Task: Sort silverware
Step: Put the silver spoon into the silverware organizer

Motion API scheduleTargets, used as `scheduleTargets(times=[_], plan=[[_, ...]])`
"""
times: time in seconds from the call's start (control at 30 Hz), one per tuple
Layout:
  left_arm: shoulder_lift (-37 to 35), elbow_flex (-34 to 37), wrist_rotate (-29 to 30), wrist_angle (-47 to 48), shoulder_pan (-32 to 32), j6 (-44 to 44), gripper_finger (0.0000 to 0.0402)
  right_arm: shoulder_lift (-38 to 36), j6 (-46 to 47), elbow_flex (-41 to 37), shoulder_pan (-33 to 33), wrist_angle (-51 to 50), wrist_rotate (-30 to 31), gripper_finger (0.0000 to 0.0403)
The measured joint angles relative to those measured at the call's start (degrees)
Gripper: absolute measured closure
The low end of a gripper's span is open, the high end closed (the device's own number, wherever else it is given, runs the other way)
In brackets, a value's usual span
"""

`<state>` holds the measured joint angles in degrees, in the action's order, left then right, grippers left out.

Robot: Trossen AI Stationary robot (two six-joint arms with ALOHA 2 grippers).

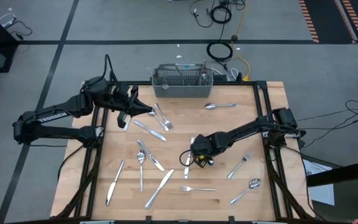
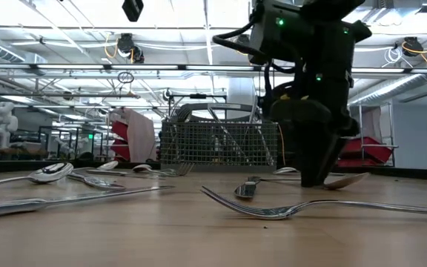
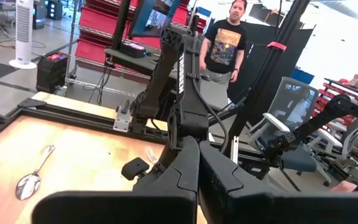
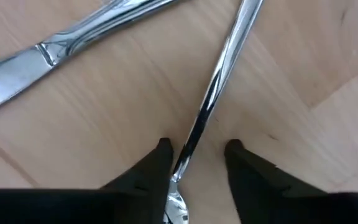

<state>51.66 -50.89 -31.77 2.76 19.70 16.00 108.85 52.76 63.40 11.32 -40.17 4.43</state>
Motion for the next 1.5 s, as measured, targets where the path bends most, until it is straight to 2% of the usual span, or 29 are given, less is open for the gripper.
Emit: scheduleTargets(times=[0.13,0.17,0.37,0.53,0.77,0.87,0.97,1.2,1.33,1.5], plan=[[0.00,0.00,0.02,-0.08,0.00,-0.38,0.0393,0.07,0.06,-0.11,0.28,-0.89,-0.78,0.0377],[0.00,0.00,0.01,-0.09,0.00,-0.39,0.0393,0.01,-0.20,-0.11,0.26,-0.98,-1.22,0.0388],[-0.07,0.00,0.02,-0.29,0.00,-1.39,0.0393,-1.48,-2.00,1.50,0.32,-3.30,-1.09,0.0398],[-0.09,0.00,0.04,-0.62,0.00,-1.50,0.0393,-4.61,-5.85,7.02,-0.17,-14.95,2.60,0.0401],[-0.11,0.00,0.50,-0.87,0.00,-2.00,0.0393,-7.77,-17.12,20.90,-3.67,-35.88,12.73,0.0402],[-0.11,0.00,0.56,-0.91,0.00,-3.31,0.0393,-7.79,-23.20,28.24,-7.70,-44.97,18.54,0.0402],[-0.11,0.00,0.96,-1.23,0.00,-3.42,0.0393,-7.85,-29.27,35.73,-12.43,-49.75,23.64,0.0402],[-0.11,0.00,2.03,-1.29,0.00,-4.56,0.0393,-7.94,-48.16,46.29,-25.54,-49.86,28.43,0.0402],[-0.11,0.00,2.03,-1.31,0.00,-4.89,0.0393,-7.84,-59.42,47.00,-32.22,-49.87,31.24,0.0402],[-0.11,0.00,2.29,-1.31,0.00,-4.91,0.0393,-6.31,-73.91,46.77,-36.40,-49.86,38.90,0.0403]])
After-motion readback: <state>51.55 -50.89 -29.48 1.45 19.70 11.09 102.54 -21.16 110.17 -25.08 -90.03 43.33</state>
